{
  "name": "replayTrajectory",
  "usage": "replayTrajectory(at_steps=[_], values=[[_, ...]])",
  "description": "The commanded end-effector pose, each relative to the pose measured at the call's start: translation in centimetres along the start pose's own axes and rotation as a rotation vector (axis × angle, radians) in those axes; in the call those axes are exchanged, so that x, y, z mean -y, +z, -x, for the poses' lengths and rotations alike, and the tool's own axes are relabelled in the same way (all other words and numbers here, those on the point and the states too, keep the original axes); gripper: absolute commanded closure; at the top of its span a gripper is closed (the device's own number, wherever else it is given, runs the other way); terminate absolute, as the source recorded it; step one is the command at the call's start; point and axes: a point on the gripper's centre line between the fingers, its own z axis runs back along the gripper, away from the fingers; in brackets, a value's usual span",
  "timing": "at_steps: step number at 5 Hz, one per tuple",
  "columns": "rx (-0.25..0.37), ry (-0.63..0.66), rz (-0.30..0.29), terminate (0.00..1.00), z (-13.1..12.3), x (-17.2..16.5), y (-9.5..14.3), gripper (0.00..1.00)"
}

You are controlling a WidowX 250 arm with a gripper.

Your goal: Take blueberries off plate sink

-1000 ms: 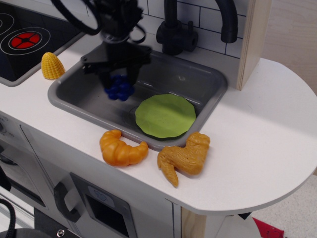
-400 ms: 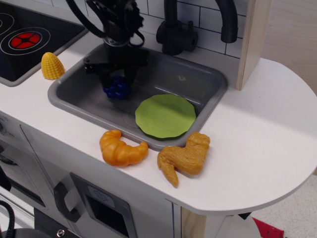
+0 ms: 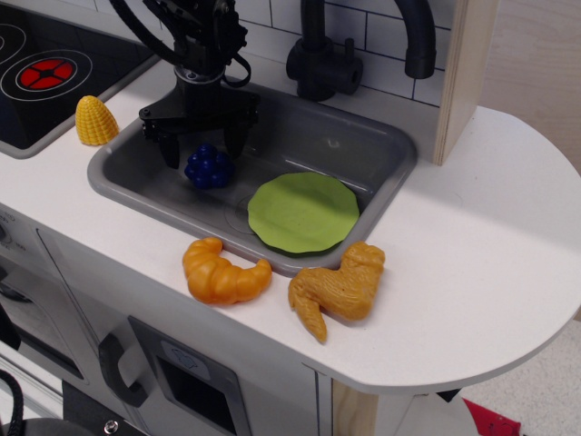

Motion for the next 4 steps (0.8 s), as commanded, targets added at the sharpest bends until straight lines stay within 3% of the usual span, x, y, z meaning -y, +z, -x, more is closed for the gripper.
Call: replayTrajectory(at_steps=[1,2,3,4], values=[[0.043,0.039,0.13,0.0,-1.5,0.4,7.6,0.0],[0.046,0.004,0.178,0.0,-0.9,0.4,10.2,0.0],[0.046,0.004,0.178,0.0,-0.9,0.4,10.2,0.0],[0.046,0.004,0.178,1.0,-0.9,0.4,10.2,0.0]])
